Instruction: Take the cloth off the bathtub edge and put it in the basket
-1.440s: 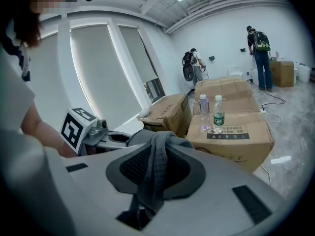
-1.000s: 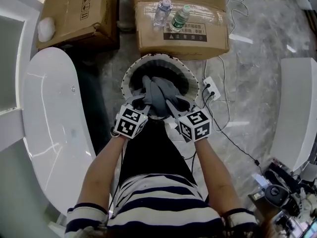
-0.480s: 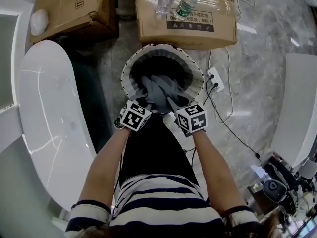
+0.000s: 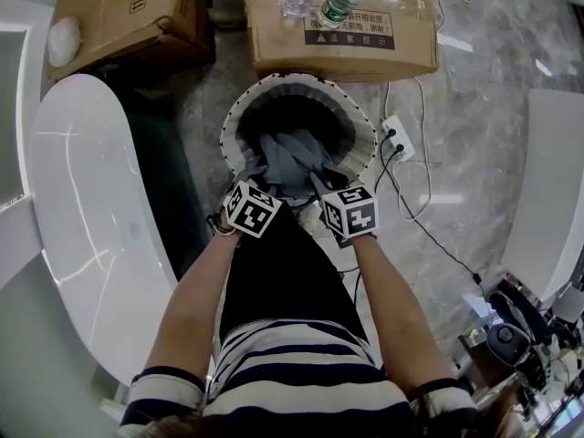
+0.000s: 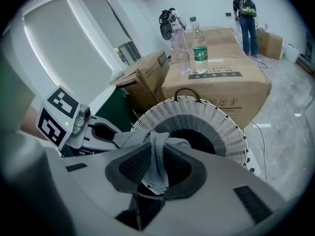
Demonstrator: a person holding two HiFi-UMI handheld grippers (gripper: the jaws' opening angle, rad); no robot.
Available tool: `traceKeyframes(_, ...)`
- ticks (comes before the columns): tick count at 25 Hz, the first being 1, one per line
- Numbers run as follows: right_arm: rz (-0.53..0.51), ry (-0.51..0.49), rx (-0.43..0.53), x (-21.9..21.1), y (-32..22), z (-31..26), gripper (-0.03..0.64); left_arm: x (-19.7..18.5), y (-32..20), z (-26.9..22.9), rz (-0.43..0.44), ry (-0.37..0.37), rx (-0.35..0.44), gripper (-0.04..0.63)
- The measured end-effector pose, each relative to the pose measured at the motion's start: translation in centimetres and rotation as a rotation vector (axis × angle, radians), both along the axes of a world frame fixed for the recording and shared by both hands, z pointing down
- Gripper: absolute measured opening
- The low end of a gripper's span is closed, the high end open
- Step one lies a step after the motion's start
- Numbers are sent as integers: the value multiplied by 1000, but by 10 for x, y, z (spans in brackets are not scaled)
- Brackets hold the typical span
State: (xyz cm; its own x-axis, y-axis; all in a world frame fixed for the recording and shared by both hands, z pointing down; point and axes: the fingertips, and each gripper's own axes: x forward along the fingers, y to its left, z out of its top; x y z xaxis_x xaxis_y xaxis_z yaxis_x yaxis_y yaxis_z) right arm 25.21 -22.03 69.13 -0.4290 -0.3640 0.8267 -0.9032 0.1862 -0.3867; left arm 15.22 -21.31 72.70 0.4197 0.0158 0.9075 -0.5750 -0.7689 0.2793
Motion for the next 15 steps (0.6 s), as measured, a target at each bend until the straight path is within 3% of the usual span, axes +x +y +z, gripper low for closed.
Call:
traceKeyframes(4,26,5,22,6,-4,-5,92,-1,1,-2,-12,25,-12,144)
traceKeyframes(7,25,-7,12,6,-4,-7,86,0,0,-7,-24,44,-27,144)
traceKeyframes(11,10,2,10,4,-1,-9,57,2,-10,-17,-96,82,-20,66)
traceKeyframes(15,3,7,8,3,6,-13,41,4,-13,-24,-140,123,-5,40)
